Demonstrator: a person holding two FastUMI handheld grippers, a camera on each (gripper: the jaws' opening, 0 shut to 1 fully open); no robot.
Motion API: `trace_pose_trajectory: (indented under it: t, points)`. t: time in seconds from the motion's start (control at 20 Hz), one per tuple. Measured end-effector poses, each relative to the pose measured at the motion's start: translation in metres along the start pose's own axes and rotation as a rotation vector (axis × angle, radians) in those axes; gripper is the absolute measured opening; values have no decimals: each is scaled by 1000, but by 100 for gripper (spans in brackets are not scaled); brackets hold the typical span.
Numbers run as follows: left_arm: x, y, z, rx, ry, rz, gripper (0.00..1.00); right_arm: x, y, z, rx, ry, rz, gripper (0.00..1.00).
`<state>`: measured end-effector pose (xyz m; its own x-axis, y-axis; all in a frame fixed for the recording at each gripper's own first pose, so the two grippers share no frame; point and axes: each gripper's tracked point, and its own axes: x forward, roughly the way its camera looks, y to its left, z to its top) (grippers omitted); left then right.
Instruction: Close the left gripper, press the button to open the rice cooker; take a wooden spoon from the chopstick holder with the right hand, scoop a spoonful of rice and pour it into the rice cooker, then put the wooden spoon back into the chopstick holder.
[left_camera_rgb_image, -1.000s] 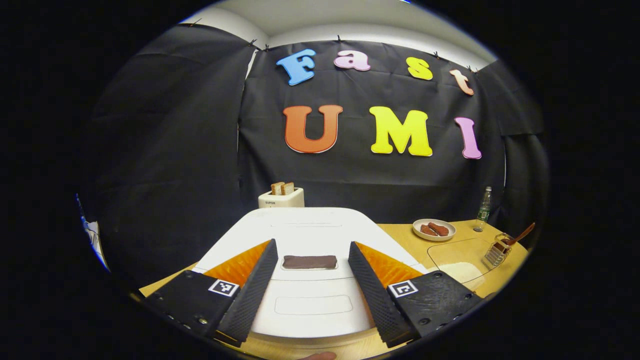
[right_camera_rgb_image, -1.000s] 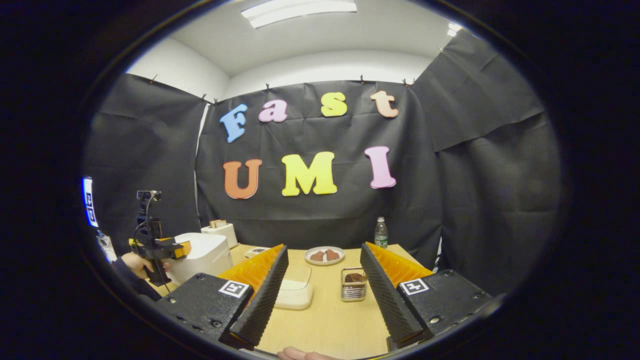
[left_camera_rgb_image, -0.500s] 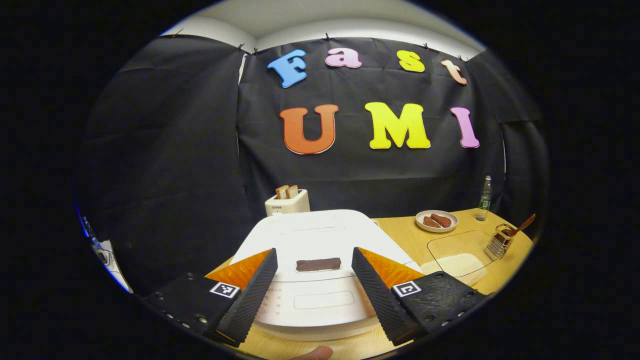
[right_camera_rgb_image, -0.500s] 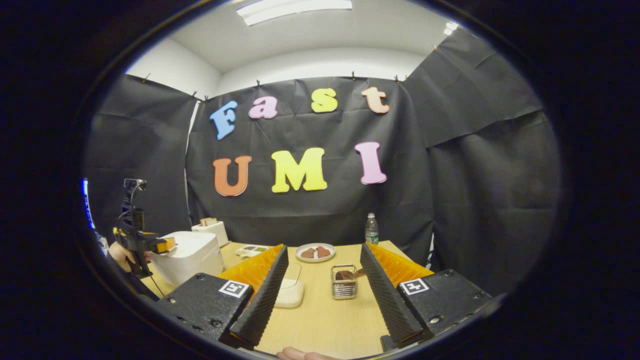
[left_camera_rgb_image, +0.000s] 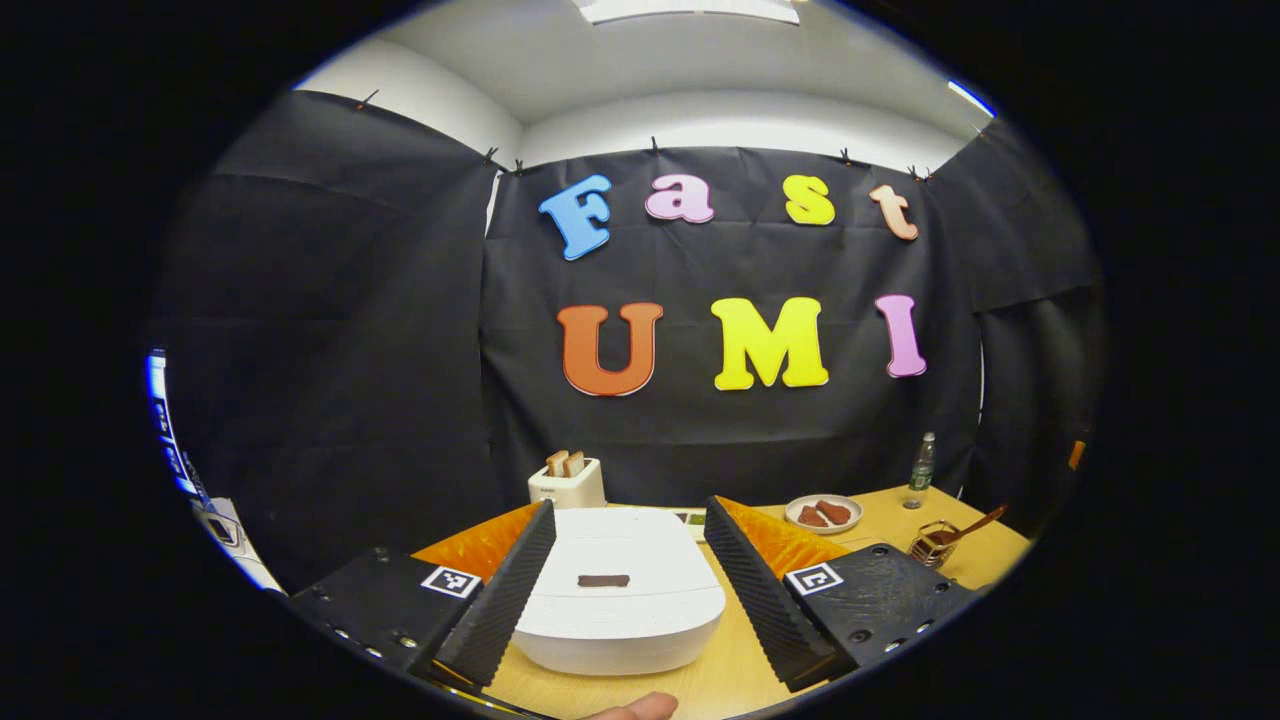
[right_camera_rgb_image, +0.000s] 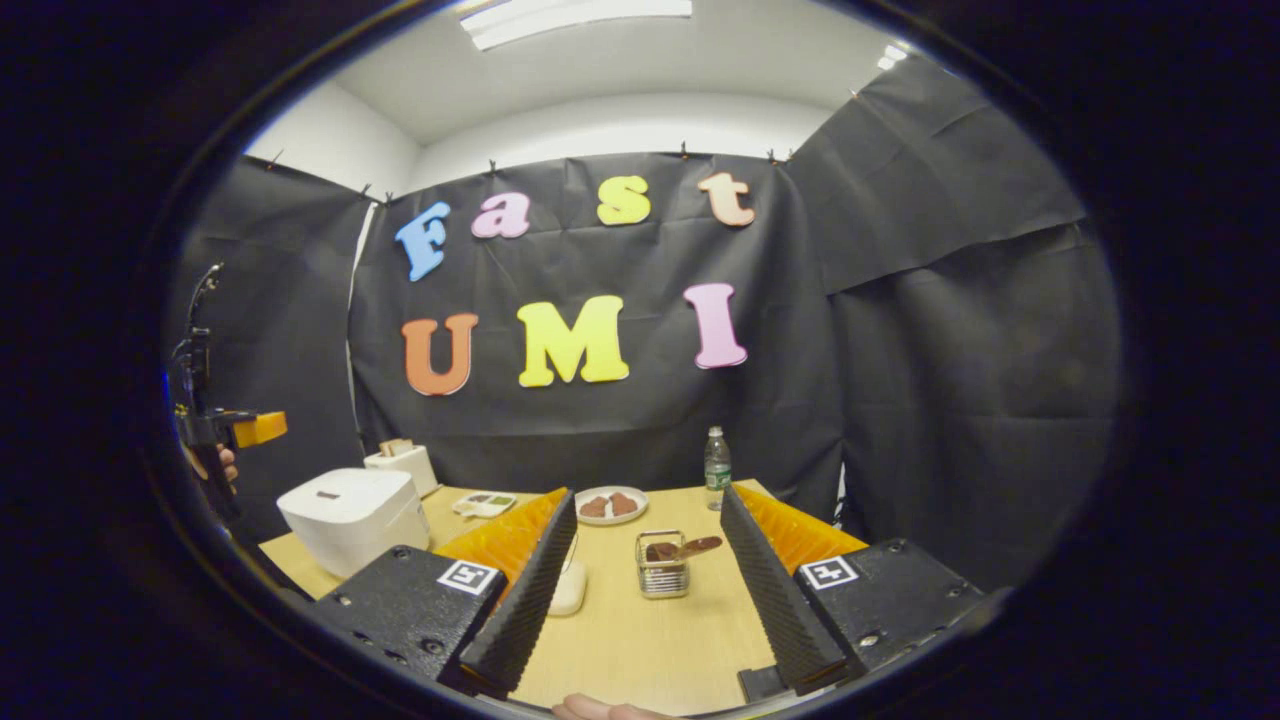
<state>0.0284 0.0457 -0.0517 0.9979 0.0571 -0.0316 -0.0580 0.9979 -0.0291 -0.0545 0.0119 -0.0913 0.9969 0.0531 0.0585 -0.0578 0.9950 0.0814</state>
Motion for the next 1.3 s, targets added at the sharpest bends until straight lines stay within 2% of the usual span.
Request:
trace_pose_trajectory:
  t: [0.25,0.45,0.65,0.75,0.95,1.1,1.3]
  points:
    - [-40,-34,33,23,-93,-56,95,-14,-15,20,23,-14,-51,94]
    - [-63,-48,27,43,-90,-51,95,-28,-4,36,6,-56,-33,94]
    - [-80,-58,40,80,-155,-47,95,-38,1,49,-27,-105,-41,94]
    - [-86,-70,39,79,-165,-72,95,-41,4,52,-33,-120,-38,94]
    - [-87,-57,38,46,-164,-23,95,-44,6,55,-40,-136,-33,94]
    - [-89,-55,37,-16,-165,-33,95,-45,5,52,-24,-135,-29,94]
    - [-87,-46,33,5,-161,-21,94,-43,7,51,-31,-128,-24,94]
